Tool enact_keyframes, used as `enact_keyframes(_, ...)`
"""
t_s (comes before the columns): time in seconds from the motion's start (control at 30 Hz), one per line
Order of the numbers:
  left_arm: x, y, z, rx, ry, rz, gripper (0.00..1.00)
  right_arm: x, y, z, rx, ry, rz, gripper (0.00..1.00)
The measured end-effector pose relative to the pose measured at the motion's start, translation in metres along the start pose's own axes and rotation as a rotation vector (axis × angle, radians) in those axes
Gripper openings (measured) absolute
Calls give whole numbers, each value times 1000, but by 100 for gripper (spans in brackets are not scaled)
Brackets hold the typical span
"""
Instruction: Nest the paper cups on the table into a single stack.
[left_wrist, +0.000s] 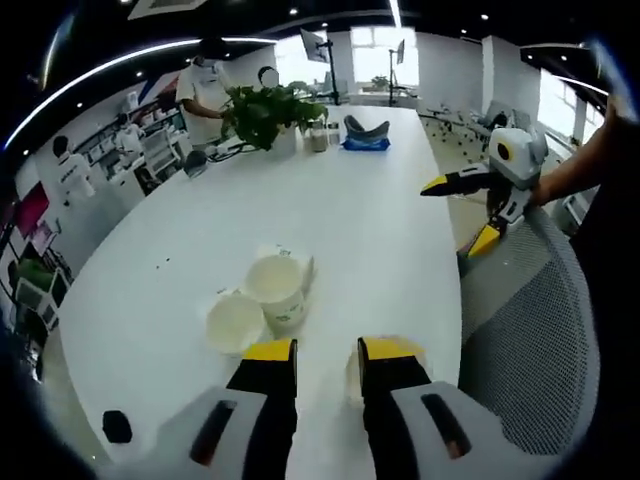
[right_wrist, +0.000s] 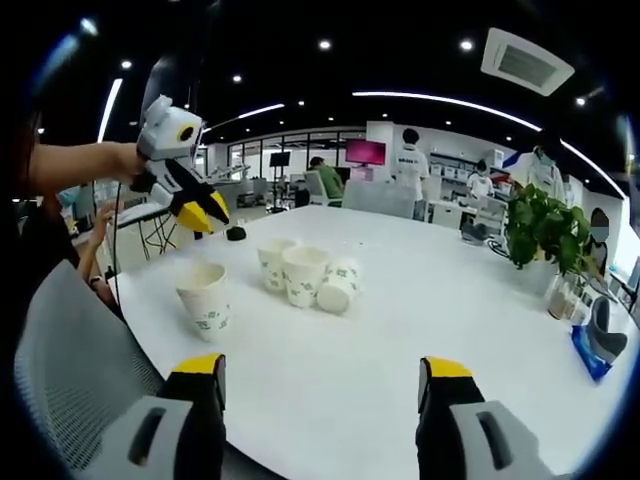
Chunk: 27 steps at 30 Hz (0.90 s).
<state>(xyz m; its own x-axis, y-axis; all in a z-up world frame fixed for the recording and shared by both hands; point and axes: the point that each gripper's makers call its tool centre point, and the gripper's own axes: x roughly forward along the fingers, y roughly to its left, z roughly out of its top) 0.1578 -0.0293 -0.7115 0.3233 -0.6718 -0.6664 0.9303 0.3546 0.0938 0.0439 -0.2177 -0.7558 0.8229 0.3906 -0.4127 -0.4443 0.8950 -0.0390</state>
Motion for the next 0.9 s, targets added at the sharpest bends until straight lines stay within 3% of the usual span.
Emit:
enact_keyframes(0.23, 8, 27, -1, -1, 6, 39, 22, 0, -1, -1, 0, -1, -1, 80)
enact_keyframes(0.9, 36, 51, -1, 44, 11, 54, 25, 0, 1, 1, 1, 0, 5, 80)
